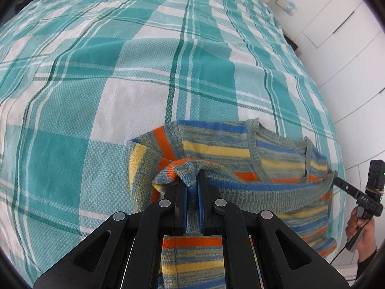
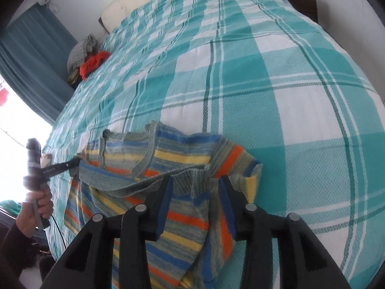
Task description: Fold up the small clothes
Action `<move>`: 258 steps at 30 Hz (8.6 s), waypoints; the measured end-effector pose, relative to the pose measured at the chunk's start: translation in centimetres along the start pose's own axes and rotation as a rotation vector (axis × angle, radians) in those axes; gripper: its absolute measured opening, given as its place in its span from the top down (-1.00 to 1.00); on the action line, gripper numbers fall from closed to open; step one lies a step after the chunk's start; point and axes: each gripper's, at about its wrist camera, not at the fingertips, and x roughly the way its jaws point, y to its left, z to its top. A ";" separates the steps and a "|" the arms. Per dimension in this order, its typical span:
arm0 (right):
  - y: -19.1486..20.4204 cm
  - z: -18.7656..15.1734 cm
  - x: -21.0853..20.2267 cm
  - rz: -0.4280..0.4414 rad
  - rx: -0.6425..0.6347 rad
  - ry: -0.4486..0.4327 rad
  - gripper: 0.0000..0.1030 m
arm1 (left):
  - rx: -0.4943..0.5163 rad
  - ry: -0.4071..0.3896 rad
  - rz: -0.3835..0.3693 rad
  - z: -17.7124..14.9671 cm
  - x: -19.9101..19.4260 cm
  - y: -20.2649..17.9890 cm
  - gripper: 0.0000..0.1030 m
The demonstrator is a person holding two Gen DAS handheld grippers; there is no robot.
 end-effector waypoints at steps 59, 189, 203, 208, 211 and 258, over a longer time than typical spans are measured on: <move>1.7 -14.8 -10.7 -0.167 -0.017 0.025 0.40 | 0.266 -0.007 0.005 -12.4 -10.5 -1.6 0.35; 20.3 -17.5 4.1 0.068 -0.374 0.095 0.26 | -0.029 -0.212 0.147 -22.8 -10.0 0.7 -0.57; 15.1 -28.2 -5.1 -0.279 -0.208 -0.183 -0.50 | 0.137 -0.171 0.287 -30.4 -8.6 -2.9 -0.97; 13.4 -31.5 -4.3 -0.334 -0.185 -0.192 -0.56 | 0.151 -0.180 0.307 -30.9 -7.4 -2.8 -0.99; 13.7 -32.1 -3.8 -0.362 -0.200 -0.208 -0.65 | 0.170 -0.187 0.326 -31.2 -7.2 -3.0 -0.99; 14.0 -33.0 -2.4 -0.410 -0.245 -0.228 -0.81 | 0.209 -0.149 0.357 -31.1 -6.6 -3.5 -0.99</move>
